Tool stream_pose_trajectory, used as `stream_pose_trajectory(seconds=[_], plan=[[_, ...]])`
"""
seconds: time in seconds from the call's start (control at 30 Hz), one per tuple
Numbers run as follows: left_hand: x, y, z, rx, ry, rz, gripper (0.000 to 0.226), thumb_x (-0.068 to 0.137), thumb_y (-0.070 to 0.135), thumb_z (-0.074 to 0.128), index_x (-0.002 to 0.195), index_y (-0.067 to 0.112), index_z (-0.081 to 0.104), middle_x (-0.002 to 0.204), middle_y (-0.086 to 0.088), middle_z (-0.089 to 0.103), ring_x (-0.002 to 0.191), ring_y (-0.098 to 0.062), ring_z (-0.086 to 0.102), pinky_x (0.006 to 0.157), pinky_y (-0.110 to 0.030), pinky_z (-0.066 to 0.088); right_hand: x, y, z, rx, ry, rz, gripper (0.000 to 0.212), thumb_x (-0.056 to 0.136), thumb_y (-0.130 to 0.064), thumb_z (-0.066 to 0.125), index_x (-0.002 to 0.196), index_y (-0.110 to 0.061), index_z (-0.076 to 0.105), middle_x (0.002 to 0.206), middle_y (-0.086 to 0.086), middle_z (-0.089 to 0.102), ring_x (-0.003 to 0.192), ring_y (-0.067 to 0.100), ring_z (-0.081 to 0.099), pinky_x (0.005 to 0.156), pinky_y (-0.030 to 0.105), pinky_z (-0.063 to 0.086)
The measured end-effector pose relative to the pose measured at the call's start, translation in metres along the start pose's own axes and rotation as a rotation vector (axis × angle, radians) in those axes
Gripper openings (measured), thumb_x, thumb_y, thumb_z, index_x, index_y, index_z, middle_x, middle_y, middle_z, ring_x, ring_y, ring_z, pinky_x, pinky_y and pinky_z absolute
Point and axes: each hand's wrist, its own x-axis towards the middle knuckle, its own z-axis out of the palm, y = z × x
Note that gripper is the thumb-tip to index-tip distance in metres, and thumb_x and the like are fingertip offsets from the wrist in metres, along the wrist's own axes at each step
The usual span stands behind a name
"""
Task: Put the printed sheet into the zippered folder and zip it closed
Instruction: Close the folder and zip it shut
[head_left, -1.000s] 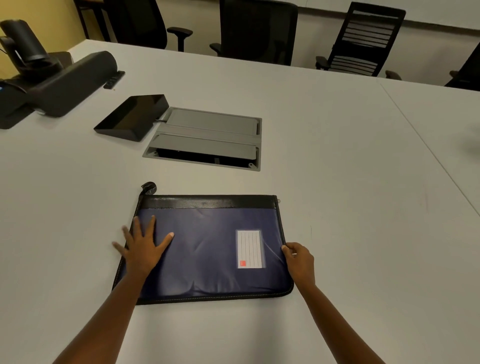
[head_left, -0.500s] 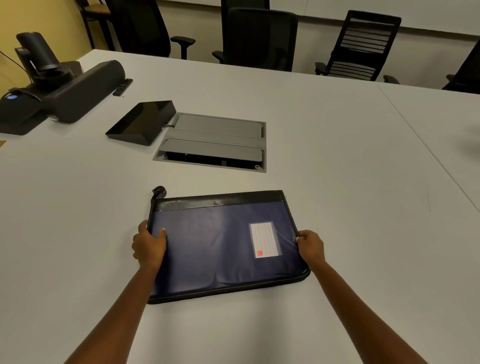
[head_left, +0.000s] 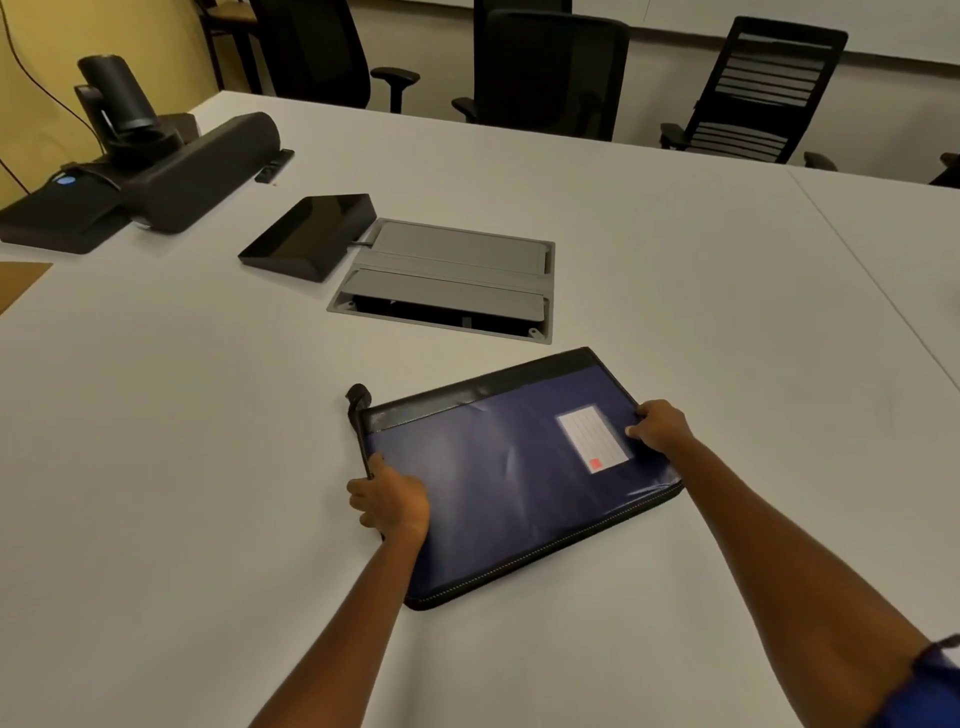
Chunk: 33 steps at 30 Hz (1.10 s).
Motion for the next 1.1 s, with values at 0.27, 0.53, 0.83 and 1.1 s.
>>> stream_pose_trajectory(seconds=[0.27, 0.53, 0.83, 1.1], plan=[[-0.008, 0.008, 0.009, 0.151, -0.063, 0.060, 0.054, 0.086, 0.006, 0.050, 0.138, 0.005, 0.032, 0.137, -0.027, 0.026, 0.126, -0.041, 0.030, 0.101, -0.052, 0.032, -0.016, 0.022, 0.015, 0.129, 0.067, 0.010, 0.045, 0.085, -0.012, 0.059, 0.126, 0.002, 0.046, 0.129, 0.025, 0.052, 0.116, 0.040, 0.050, 0.102, 0.046, 0.040], [0.039, 0.047, 0.011, 0.707, -0.232, 0.638, 0.059, 0.094, 0.025, 0.044, 0.146, 0.011, 0.019, 0.157, -0.017, 0.004, 0.146, -0.033, -0.002, 0.116, -0.050, 0.010, -0.081, 0.010, 0.091, 0.230, 0.285, 0.132, 0.063, 0.090, -0.023, 0.054, 0.141, -0.006, 0.021, 0.152, 0.024, 0.006, 0.142, 0.037, 0.001, 0.112, 0.058, 0.013], [0.085, 0.069, 0.004, 0.963, -0.449, 0.547, 0.069, 0.096, 0.044, 0.039, 0.149, 0.013, 0.007, 0.158, -0.012, 0.007, 0.146, -0.031, -0.007, 0.115, -0.056, 0.001, -0.096, -0.001, 0.121, 0.473, 0.326, 0.120, 0.065, 0.088, -0.011, 0.056, 0.141, 0.001, 0.020, 0.154, 0.019, -0.002, 0.143, 0.035, -0.006, 0.115, 0.046, 0.019], [0.081, 0.057, 0.008, 0.854, -0.333, 0.596, 0.056, 0.092, 0.051, 0.039, 0.133, 0.013, 0.042, 0.134, -0.014, 0.050, 0.123, -0.031, 0.048, 0.106, -0.045, 0.032, -0.081, 0.021, 0.091, 0.503, 0.348, 0.117, 0.071, 0.082, -0.004, 0.063, 0.138, 0.007, 0.021, 0.155, 0.018, 0.001, 0.143, 0.032, 0.006, 0.116, 0.040, 0.018]])
